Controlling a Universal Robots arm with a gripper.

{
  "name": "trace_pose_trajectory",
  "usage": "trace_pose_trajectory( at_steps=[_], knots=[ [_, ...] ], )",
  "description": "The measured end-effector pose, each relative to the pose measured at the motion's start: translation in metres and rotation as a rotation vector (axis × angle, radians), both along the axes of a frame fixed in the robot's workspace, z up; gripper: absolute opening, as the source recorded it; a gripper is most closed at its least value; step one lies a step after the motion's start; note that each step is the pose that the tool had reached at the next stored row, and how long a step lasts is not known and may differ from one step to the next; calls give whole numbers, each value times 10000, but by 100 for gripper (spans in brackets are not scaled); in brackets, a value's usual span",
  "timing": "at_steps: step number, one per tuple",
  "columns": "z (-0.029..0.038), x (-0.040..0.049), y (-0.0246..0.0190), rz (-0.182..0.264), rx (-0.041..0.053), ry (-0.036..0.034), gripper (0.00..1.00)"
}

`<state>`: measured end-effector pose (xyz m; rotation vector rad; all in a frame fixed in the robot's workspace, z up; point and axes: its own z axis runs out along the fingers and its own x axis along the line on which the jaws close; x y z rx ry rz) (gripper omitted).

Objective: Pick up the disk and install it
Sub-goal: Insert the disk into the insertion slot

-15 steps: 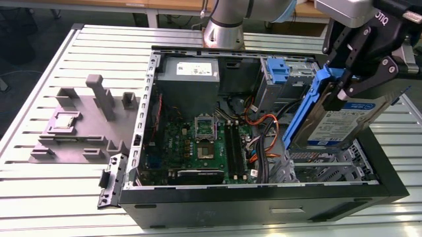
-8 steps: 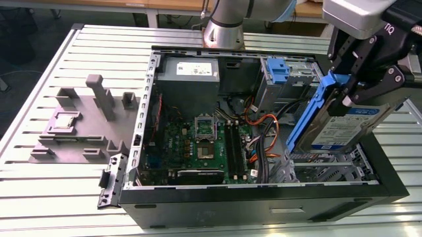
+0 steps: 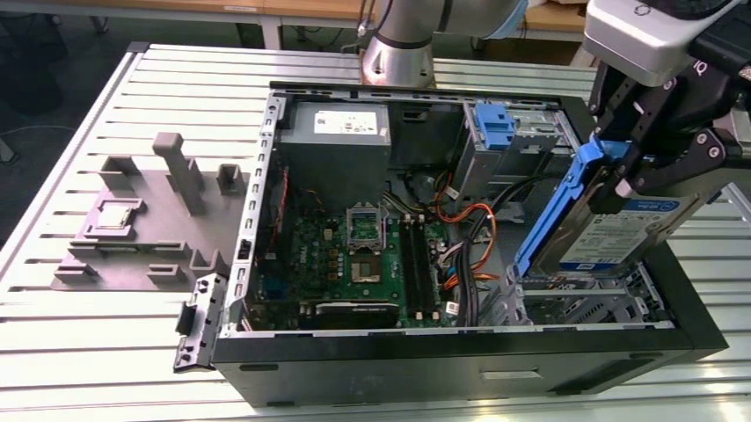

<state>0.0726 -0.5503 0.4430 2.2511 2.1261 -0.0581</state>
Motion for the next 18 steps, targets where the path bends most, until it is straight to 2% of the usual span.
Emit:
trace_pose_trajectory(
  at_steps=[4,18],
  knots=[
    [-27,25,0,-16,0,2,37],
    [-100,28,-23,-16,1,7,37]
  ],
)
